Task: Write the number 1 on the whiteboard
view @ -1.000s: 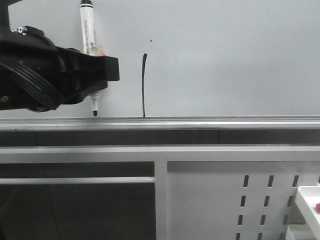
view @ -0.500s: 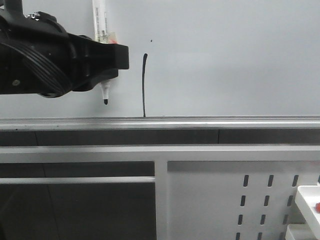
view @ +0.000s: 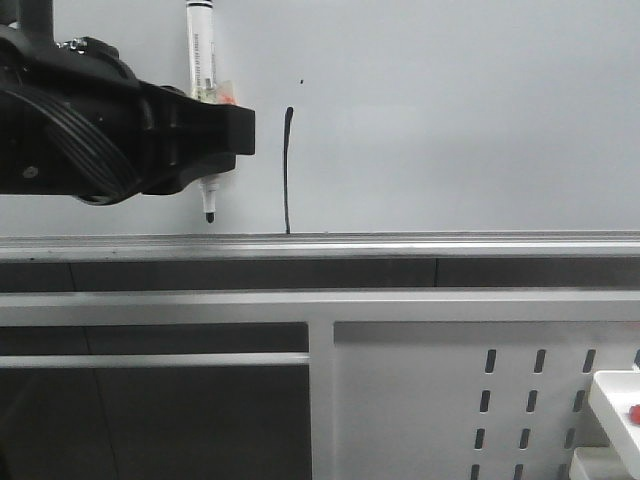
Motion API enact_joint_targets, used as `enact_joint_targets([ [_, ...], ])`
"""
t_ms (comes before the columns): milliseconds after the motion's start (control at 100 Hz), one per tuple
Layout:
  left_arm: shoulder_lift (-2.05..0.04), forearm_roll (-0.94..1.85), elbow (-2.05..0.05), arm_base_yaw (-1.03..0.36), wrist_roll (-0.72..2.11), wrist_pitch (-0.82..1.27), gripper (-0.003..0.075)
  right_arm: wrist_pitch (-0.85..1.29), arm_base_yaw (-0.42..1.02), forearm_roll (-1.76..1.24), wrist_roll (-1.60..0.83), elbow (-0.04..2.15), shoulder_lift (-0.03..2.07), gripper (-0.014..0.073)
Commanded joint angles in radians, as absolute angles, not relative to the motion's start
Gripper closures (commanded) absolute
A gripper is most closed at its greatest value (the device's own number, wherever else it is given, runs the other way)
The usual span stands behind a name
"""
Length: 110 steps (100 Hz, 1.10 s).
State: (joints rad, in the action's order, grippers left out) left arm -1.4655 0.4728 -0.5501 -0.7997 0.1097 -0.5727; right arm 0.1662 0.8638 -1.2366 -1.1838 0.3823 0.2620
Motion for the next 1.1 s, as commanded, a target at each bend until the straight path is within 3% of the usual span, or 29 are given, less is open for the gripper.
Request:
enact_joint_targets([
  [0,-1.438,0.502,-0.582,-0.784,0.096,-0.651,0.0740,0.152,0.858,-1.253,-1.187,0.408,0.269,0.0663],
  [200,-1.436,0.502,-0.582,-0.784,0.096,-0.651,0.0731,0.166,0.858,-1.257,-1.187,0.408,0.269,0.0663],
  [490,-1.436,0.502,-0.582,-0.784,0.090,-0.653,0.0512,0.171,0.858,-1.257,-1.187,0.408,0.269,0.0663],
  [810,-1.434,0.503,-0.582,-0.784,0.090,-0.653,0.0470,0.175,0.858,-1.257,-1.187,0.408,0.269,0.0663],
  [1000,-1.410,0.503,-0.582,-0.800,0.090,-0.642,0.0251,0.186,0.858,-1.257,-1.187,0.408,0.269,0.0663],
  [1090,-1.391,0.501,-0.582,-0.801,0.090,-0.637,0.0223,0.186,0.858,-1.257,-1.187,0.408,0.269,0.0663],
])
